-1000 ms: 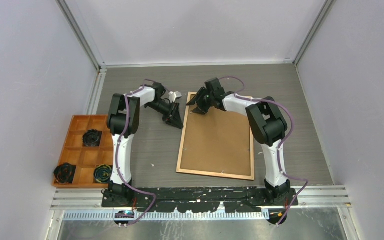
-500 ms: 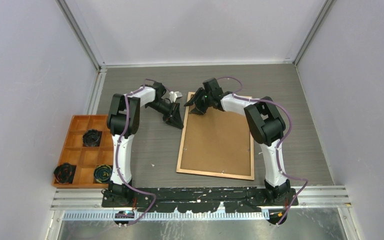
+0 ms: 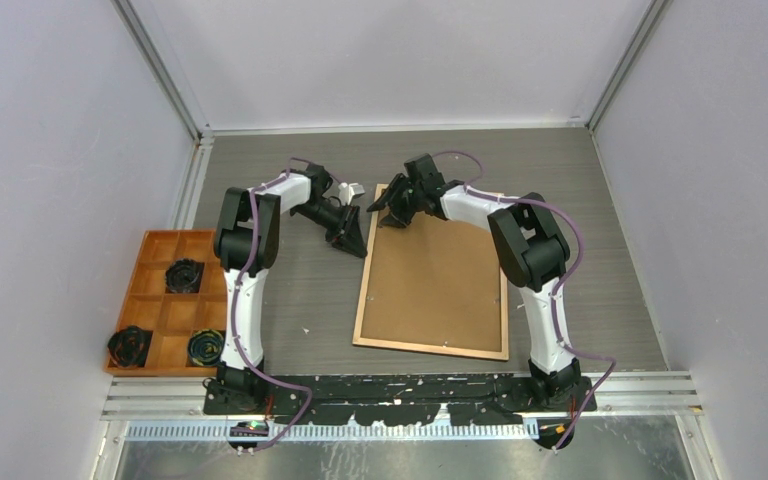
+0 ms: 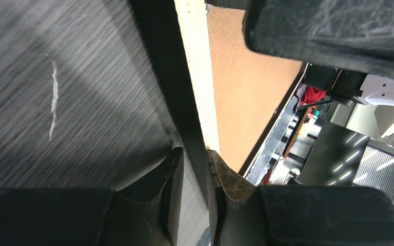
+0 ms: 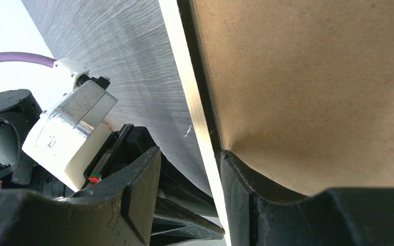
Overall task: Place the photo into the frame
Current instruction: Install the photo frame at the center of the board.
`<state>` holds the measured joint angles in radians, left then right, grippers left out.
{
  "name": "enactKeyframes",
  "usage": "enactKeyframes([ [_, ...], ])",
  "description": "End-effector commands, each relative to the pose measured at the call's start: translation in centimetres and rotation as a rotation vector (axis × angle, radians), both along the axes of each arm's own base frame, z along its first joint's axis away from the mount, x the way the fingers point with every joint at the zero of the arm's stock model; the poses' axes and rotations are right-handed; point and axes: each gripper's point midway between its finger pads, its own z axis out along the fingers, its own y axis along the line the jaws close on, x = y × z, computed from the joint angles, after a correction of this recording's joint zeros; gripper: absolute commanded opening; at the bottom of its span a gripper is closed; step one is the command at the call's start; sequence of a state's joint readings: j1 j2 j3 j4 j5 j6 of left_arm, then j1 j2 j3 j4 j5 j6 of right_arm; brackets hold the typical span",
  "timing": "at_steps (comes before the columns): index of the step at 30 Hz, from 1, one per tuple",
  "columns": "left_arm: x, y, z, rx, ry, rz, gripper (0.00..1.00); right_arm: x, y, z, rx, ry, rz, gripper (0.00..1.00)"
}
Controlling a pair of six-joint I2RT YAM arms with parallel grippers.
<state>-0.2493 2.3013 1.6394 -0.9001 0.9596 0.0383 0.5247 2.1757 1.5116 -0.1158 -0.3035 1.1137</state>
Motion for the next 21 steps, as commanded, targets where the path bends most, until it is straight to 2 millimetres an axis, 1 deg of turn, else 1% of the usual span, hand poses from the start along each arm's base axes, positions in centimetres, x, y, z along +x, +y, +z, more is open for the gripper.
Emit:
enactKeyframes([
  [1, 0.3, 0.4, -1.1, 0.075, -0.095, -0.043, 0.23, 0.0, 0.9, 0.8, 0.012, -0.014, 0.047, 0.52],
  [7, 0.2, 0.5, -1.0, 0.076, -0.097, -0.047, 0.23, -0.3, 0.9, 0.4, 0.002, 0.000, 0.068, 0.52],
  [11, 0.2, 0.5, -1.0, 0.077, -0.096, -0.048, 0.23, -0.3, 1.3, 0.9, 0.007, -0.003, 0.093, 0.52],
  [13, 0.2, 0.5, -0.9, 0.079, -0.096, -0.050, 0.23, 0.1, 0.9, 1.6, -0.007, -0.020, 0.097, 0.52],
  [15, 0.1, 0.6, -0.9, 0.081, -0.096, -0.051, 0.23, 1.2, -0.2, 2.9, -0.016, -0.058, 0.069, 0.53],
  [17, 0.1, 0.6, -0.9, 0.082, -0.097, -0.053, 0.23, 2.4, -2.0, 4.5, -0.032, -0.101, 0.027, 0.56],
  [19, 0.1, 0.7, -0.9, 0.086, -0.099, -0.053, 0.23, 3.4, -4.3, 5.1, -0.067, -0.123, -0.021, 0.58],
  [21, 0.1, 0.7, -0.9, 0.088, -0.102, -0.056, 0.23, 4.1, -6.5, 5.0, -0.104, -0.130, -0.064, 0.59],
])
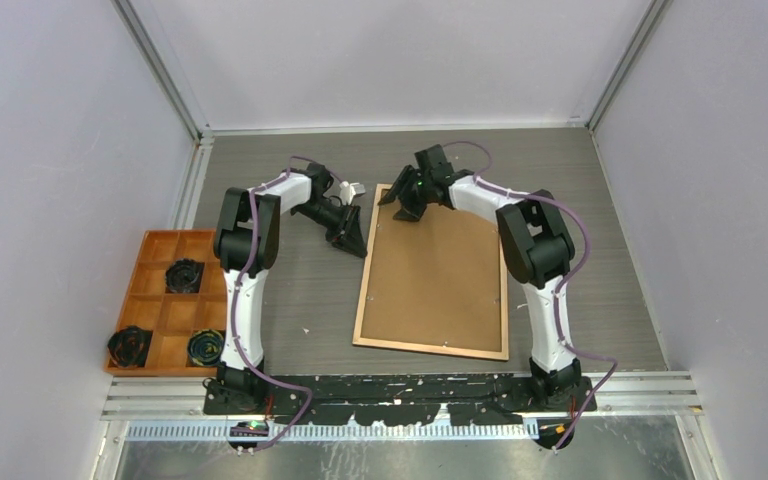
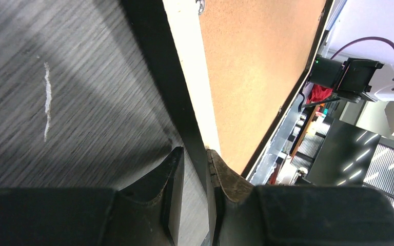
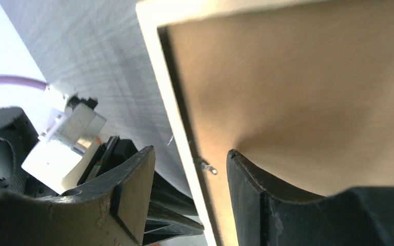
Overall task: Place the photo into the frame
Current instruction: Install the photo frame at the center of the board.
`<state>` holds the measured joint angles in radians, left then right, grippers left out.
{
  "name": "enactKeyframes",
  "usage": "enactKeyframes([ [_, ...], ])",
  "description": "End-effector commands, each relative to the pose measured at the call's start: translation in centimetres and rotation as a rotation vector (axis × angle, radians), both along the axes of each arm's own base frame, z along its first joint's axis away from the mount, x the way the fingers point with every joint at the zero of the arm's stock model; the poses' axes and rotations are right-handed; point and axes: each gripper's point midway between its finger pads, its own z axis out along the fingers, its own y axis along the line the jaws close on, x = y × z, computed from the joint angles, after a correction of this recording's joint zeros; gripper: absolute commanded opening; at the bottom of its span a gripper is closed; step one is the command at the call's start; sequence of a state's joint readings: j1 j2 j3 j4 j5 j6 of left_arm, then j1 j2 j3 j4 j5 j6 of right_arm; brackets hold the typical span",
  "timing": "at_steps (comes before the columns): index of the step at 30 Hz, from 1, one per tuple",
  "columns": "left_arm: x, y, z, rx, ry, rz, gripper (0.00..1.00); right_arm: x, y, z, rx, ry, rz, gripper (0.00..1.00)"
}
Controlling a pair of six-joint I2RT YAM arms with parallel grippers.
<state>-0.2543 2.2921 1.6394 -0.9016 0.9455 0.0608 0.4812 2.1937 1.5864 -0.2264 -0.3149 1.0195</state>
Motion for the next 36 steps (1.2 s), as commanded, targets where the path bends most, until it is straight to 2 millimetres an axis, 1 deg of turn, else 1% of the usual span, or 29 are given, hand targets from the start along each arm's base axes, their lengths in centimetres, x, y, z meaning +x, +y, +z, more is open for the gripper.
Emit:
enactKeyframes([
  [1, 0.1, 0.7, -0.9, 0.081, -0.077, -0.038, 0.23, 3.4, -6.1, 4.8, -0.067, -0.132, -0.121, 0.59],
  [3, 0.1, 0.7, -0.9, 0.081, -0.077, -0.039, 0.23, 4.0, -8.4, 4.3, -0.100, -0.137, -0.168, 0.58],
  [5, 0.0, 0.8, -0.9, 0.081, -0.075, -0.039, 0.23, 4.5, -10.0, 3.8, -0.115, -0.135, -0.202, 0.58],
  [7, 0.0, 0.8, -1.0, 0.082, -0.074, -0.040, 0.22, 4.8, -10.9, 3.3, -0.132, -0.134, -0.220, 0.58],
  [10, 0.0, 0.8, -1.0, 0.082, -0.075, -0.041, 0.22, 5.3, -11.8, 2.6, -0.174, -0.135, -0.233, 0.58],
  [16, -0.1, 0.8, -0.9, 0.082, -0.079, -0.044, 0.22, 6.0, -12.1, 1.2, -0.203, -0.127, -0.248, 0.56],
  [25, -0.1, 0.8, -1.0, 0.083, -0.081, -0.046, 0.22, 7.0, -12.3, -0.1, -0.224, -0.122, -0.273, 0.52],
  [30, -0.1, 0.9, -1.0, 0.083, -0.080, -0.047, 0.22, 7.5, -12.7, -0.5, -0.237, -0.125, -0.289, 0.50],
  [36, -0.2, 0.9, -1.0, 0.080, -0.081, -0.050, 0.22, 7.9, -12.5, -0.7, -0.229, -0.125, -0.296, 0.48],
])
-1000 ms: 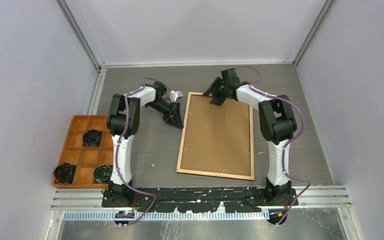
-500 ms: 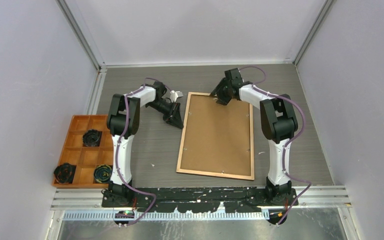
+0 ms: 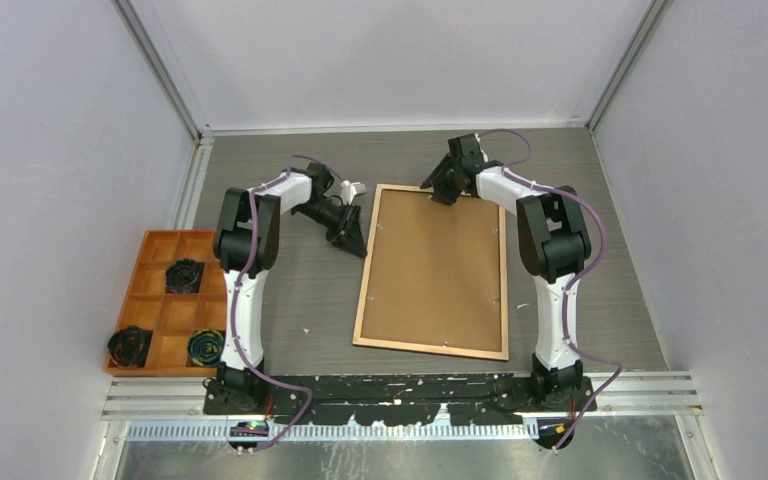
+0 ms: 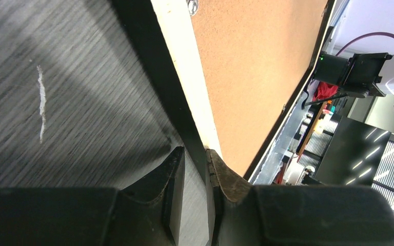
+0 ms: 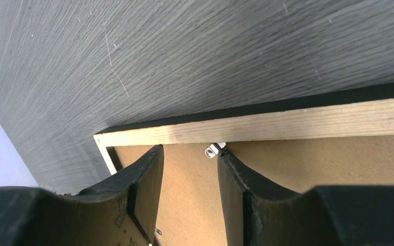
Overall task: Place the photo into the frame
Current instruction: Install the photo frame at the center of the board.
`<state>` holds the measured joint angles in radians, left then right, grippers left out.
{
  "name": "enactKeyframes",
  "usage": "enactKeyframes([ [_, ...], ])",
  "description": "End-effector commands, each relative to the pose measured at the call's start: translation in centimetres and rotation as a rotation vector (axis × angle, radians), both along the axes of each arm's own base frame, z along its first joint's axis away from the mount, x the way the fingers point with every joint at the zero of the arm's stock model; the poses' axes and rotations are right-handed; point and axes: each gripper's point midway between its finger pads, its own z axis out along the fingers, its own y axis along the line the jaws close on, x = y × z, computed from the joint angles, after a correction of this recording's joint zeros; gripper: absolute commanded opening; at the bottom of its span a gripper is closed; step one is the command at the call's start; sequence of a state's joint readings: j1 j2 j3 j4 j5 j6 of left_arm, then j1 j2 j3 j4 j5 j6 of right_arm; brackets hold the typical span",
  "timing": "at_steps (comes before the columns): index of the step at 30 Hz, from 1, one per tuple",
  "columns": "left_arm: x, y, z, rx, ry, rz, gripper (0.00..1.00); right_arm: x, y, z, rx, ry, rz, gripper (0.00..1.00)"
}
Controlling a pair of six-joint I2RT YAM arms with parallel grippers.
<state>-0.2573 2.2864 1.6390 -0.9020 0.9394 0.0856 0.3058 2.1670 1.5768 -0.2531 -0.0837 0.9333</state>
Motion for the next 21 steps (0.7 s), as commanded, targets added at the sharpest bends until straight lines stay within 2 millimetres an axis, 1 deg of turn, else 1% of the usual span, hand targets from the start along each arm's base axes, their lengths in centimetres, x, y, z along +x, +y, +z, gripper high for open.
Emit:
enactKeyframes([
  [1, -0.2, 0.9, -1.0, 0.080, -0.057, -0.032, 0.22, 1.4, -0.5, -0.1, -0.022, -0.028, -0.030, 0.47],
  [10, -0.2, 0.8, -1.0, 0.076, -0.059, -0.036, 0.21, 1.5, 0.0, -0.4, 0.005, -0.023, -0.034, 0.44],
  [14, -0.2, 0.8, -0.9, 0.076, -0.058, -0.038, 0.21, 1.5, -0.1, 0.1, 0.005, -0.031, -0.035, 0.44],
  [19, -0.3, 0.9, -0.5, 0.076, -0.057, -0.040, 0.22, 1.5, -0.3, 2.0, -0.008, -0.072, -0.015, 0.45],
  [21, -0.4, 1.1, 0.2, 0.075, -0.062, -0.043, 0.24, 1.0, -0.2, 4.1, -0.022, -0.105, 0.011, 0.50],
])
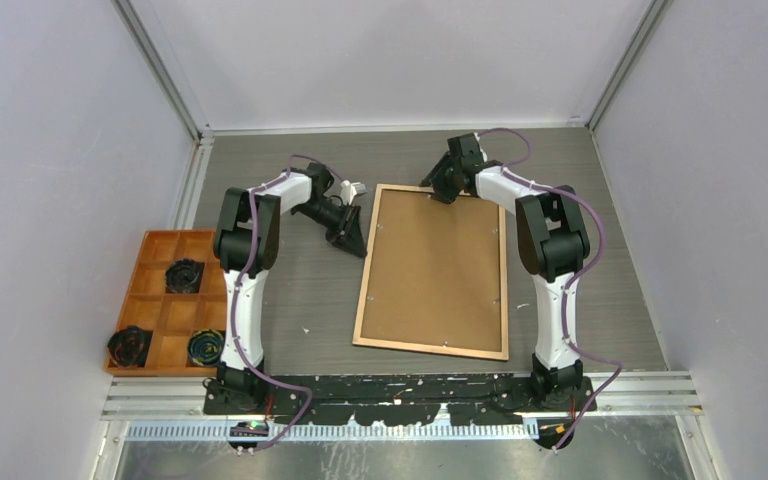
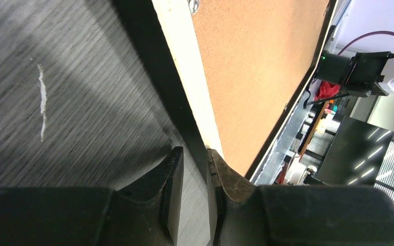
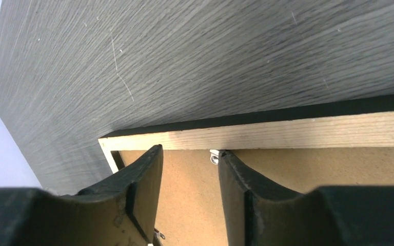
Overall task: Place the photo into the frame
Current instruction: Install the photo frame at the center of the board.
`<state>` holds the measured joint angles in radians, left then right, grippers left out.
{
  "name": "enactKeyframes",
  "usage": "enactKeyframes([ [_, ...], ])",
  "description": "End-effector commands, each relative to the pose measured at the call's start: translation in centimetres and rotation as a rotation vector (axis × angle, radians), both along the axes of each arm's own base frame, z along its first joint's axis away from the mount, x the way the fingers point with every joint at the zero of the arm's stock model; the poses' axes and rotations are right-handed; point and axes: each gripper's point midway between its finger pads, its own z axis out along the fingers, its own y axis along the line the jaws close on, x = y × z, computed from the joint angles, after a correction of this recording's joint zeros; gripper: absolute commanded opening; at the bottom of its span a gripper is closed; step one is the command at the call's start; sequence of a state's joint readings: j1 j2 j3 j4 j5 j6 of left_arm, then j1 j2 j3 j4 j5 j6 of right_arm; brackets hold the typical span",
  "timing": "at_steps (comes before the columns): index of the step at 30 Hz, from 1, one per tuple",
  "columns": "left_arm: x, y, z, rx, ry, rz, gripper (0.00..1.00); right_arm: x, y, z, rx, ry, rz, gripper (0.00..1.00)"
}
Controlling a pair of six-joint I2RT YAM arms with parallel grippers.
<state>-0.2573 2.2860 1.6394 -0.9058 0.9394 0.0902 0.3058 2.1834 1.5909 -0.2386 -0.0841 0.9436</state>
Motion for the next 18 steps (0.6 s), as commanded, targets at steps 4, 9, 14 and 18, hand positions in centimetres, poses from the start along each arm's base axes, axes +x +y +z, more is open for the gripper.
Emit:
enactKeyframes([
  [4, 0.1, 2.3, 2.3, 0.063, -0.087, -0.019, 0.36, -2.8, 0.9, 7.2, -0.096, -0.132, 0.086, 0.58],
  [9, 1.4, 6.0, 5.7, 0.037, -0.109, 0.083, 0.51, -9.3, 5.8, 8.1, -0.284, -0.119, 0.203, 0.62],
  [14, 1.8, 10.3, 7.9, 0.081, -0.145, 0.190, 0.62, -14.7, 10.7, 7.3, -0.479, -0.095, 0.313, 0.62],
  [18, 1.9, 14.1, 9.0, 0.092, -0.151, 0.296, 0.67, -16.4, 13.1, 6.4, -0.598, -0.082, 0.366, 0.63],
])
